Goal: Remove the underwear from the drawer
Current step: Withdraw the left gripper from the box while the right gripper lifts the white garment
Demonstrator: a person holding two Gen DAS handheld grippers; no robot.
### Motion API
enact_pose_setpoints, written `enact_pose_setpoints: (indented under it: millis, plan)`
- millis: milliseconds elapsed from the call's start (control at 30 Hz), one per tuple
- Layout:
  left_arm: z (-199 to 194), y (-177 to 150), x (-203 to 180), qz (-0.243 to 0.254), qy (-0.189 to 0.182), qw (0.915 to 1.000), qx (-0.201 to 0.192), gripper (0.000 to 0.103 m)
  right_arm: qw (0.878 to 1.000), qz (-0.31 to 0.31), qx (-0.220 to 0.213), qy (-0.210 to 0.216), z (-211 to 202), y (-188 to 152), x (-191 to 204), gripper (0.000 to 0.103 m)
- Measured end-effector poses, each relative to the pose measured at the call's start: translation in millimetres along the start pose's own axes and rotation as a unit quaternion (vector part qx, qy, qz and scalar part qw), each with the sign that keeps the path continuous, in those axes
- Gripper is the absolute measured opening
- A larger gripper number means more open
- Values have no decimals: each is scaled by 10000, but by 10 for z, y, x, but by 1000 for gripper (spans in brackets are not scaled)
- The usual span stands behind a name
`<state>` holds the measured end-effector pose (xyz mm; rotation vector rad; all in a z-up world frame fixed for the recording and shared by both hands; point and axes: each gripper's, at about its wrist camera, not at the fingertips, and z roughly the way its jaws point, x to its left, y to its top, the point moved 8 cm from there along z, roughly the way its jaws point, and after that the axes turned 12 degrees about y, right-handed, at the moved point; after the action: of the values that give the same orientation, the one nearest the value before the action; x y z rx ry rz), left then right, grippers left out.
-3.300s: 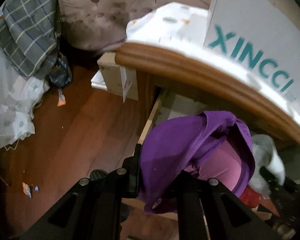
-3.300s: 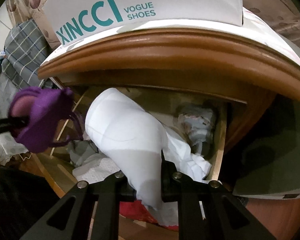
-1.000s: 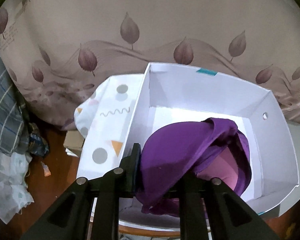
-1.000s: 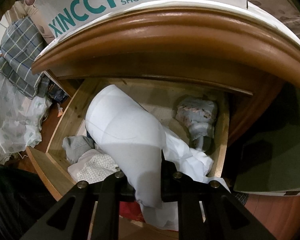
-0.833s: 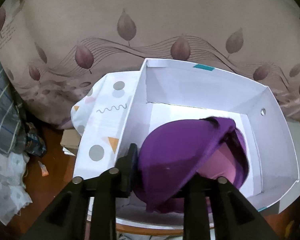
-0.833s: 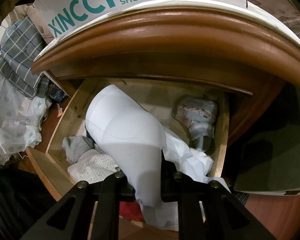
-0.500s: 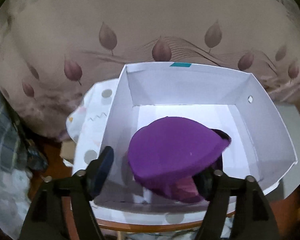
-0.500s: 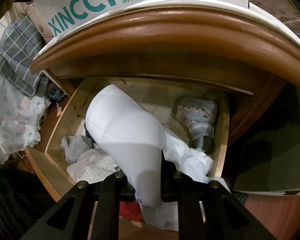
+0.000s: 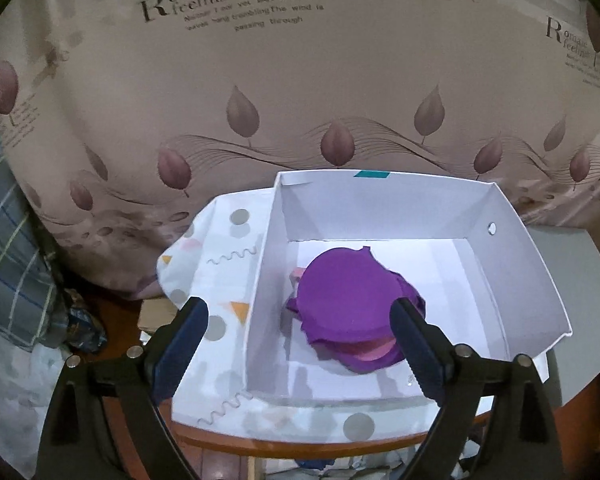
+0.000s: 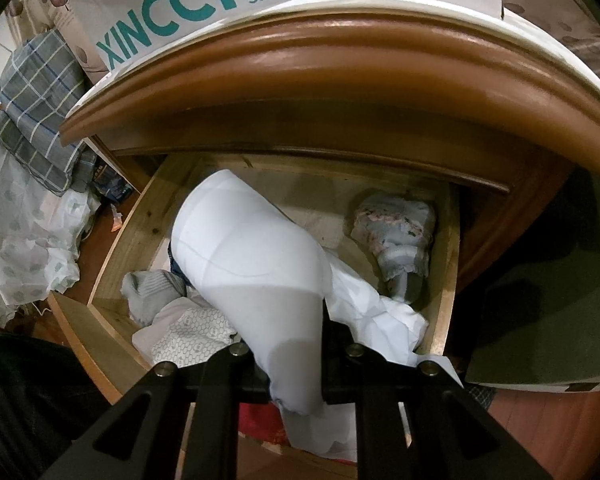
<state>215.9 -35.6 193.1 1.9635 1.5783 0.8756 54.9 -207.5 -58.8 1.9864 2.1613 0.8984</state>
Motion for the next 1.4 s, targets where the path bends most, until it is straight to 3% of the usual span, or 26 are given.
enact_pose_setpoints:
  millis: [233,467,733,833,1100,1267,1400]
  plan:
    - [-236,-368,273,-280,333,9990,-139,91,9999,-33,-91,-28,-44,9,10,14]
    - [-287,-1047,592,-453,758,9960,-146,92,9995,-213,-212,-99,-152,39,85,14]
    - [115,-1946,909,-969,974,9892,507,92,9982,-301,-474,-222,-396,187,187,14]
    - [224,-2172,989,-1086,1147,9858,562,92,9978,-344,-507,-234,-506,222,286,14]
    - [367,-2432,909,-788,1342,9858,636,93,9976,-391,-495,-271,-842,281,475,14]
    - [441,-2498,982,-1099,1174,9835,824,94,9977,-374,-527,-222,-1070,356,573,14]
    - [449,-2539,1158,-1439,1358,9759,925,94,9970,-435,-606,-203,-1284,473,652,14]
